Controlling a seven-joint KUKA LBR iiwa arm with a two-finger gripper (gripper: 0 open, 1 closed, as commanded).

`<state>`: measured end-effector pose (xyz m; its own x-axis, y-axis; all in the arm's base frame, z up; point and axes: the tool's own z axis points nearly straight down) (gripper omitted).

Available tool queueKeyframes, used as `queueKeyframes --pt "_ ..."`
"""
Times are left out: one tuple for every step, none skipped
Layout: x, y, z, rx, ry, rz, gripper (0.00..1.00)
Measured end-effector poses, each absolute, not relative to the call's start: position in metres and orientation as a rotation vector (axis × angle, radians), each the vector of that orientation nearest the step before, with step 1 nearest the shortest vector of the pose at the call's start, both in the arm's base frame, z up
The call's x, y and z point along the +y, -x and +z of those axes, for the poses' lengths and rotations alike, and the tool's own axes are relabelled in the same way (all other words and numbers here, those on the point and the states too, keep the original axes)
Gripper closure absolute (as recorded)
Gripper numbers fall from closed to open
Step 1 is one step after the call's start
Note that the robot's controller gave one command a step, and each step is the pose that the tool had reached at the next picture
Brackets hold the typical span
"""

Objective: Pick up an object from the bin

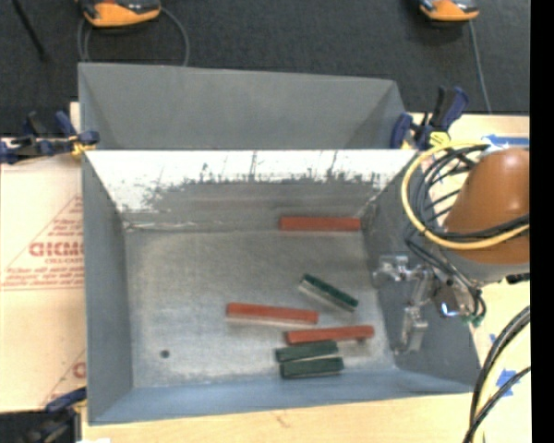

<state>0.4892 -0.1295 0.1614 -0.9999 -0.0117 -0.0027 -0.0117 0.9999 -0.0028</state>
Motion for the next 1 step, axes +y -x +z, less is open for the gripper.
queueKeyframes --pt "-0.0833 -0.5286 0.0698 3.126 0.23 -0.004 0.0"
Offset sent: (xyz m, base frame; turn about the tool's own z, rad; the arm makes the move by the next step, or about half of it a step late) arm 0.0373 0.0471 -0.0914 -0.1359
